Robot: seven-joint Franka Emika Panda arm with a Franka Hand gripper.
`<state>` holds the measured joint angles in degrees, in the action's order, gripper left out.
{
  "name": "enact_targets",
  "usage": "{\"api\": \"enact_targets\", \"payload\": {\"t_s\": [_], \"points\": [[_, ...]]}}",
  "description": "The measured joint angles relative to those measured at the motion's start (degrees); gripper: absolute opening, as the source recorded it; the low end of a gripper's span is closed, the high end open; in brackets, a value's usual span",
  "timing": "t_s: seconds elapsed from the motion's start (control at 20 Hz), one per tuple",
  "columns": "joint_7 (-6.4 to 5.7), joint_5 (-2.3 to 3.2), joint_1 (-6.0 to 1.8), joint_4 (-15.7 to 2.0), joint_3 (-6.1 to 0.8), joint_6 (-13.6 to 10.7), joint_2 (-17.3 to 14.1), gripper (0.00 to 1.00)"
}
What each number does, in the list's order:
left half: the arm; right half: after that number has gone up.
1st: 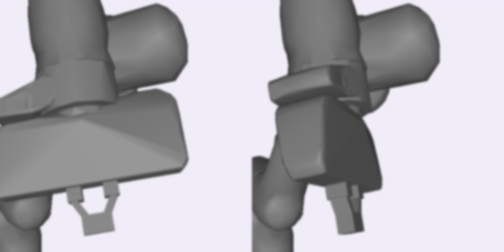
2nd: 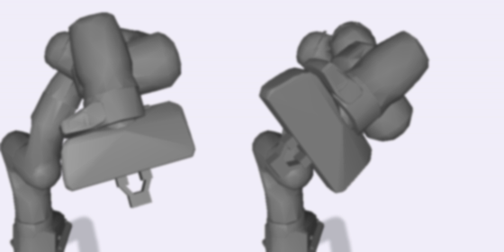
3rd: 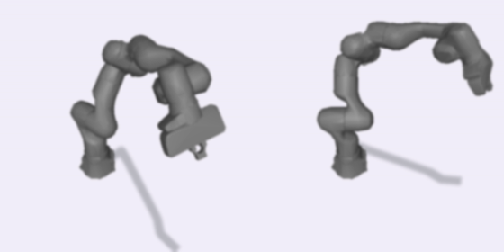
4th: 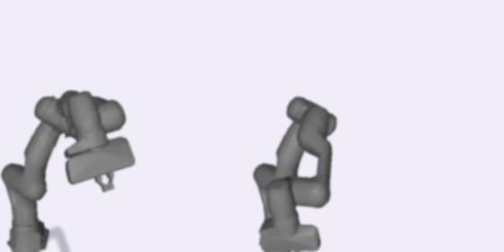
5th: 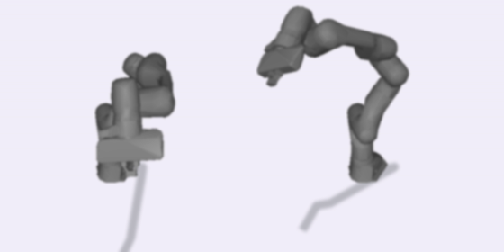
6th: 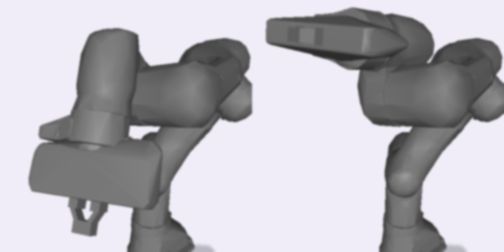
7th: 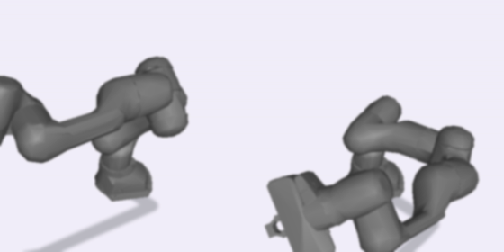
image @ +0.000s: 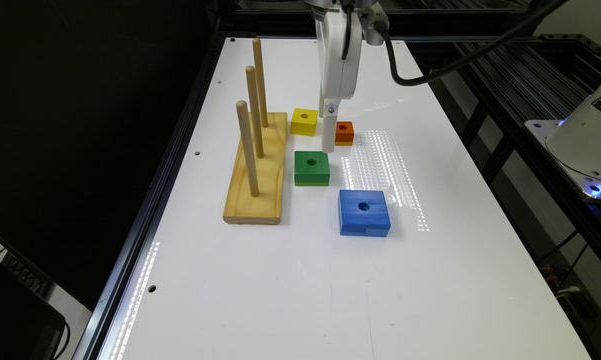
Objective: Pick up green block.
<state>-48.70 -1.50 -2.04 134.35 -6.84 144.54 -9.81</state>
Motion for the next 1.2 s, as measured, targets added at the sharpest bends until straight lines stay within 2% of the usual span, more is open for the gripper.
{"api": "enact_targets", "payload": {"t_s": [0.35, 0.95, 1.2], "points": [[0.01, 0.03, -0.01, -0.01, 0.00, 1.33, -1.28, 1.00], [0.01, 0.05, -0.01, -0.97, 0.00, 1.42, -1.64, 1.00], [0.01, 0.31, -0.02, -1.10, 0.03, 4.10, -4.40, 1.00]]}}
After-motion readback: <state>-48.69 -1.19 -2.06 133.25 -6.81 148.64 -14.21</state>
